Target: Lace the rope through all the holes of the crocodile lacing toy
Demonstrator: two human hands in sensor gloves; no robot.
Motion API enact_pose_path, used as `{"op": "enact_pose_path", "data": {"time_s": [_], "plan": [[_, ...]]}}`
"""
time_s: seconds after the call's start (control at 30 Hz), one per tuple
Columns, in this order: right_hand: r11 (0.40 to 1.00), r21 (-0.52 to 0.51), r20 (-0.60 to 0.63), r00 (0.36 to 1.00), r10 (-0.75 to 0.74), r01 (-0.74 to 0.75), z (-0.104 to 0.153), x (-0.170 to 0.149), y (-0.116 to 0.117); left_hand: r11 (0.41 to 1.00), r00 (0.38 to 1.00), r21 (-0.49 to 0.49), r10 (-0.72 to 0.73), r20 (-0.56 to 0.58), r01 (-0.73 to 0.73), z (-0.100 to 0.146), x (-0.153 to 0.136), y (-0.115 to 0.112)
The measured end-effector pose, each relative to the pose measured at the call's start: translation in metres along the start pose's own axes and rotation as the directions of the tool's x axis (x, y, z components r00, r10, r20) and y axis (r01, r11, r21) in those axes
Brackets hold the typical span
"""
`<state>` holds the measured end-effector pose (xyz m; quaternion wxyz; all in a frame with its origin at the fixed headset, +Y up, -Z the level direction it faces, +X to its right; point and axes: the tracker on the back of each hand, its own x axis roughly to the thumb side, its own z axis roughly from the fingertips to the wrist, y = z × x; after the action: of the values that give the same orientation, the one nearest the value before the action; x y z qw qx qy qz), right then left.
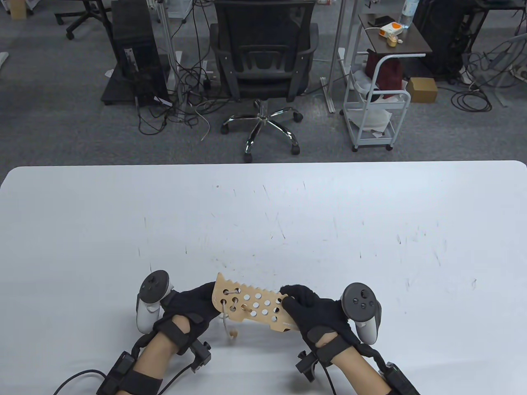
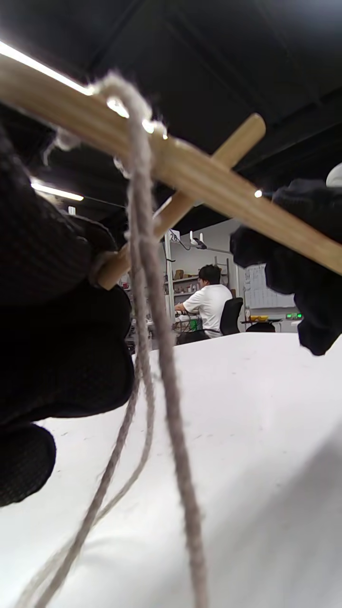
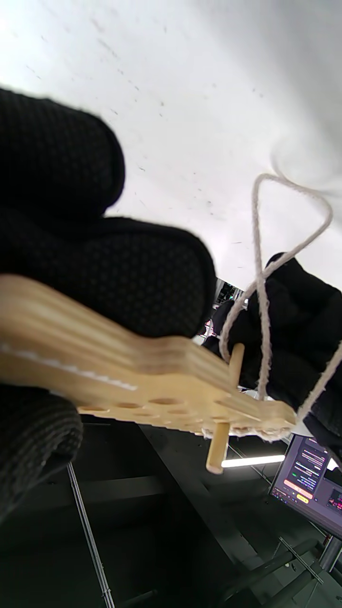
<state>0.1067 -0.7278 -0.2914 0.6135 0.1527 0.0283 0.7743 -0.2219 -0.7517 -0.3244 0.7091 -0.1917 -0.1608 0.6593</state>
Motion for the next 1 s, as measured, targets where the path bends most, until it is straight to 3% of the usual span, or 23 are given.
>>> {"op": "enact_pose_path", "data": {"time_s": [0.27,0.47,0.83,1.0], "plan": [[1.000,-0.011,-0.010,1.000,0.001,-0.001,-0.001,0.000,-0.001,0.982,0.983,-0.057,0.183,0.012,-0.182,-0.001,-0.006,-0.004],[1.000,-0.011,-0.013,1.000,-0.013,0.012,-0.001,0.000,-0.001,0.921,0.931,-0.145,0.364,-0.015,-0.362,-0.002,-0.011,-0.014],[1.000,-0.007,-0.007,1.000,0.000,0.000,-0.002,0.000,0.000,0.856,0.878,-0.220,0.479,-0.007,-0.468,-0.003,-0.011,-0.024],[1.000,-0.020,-0.008,1.000,0.012,-0.012,-0.002,0.000,-0.001,0.872,0.893,-0.228,0.449,0.024,-0.432,-0.003,-0.007,-0.023]]}}
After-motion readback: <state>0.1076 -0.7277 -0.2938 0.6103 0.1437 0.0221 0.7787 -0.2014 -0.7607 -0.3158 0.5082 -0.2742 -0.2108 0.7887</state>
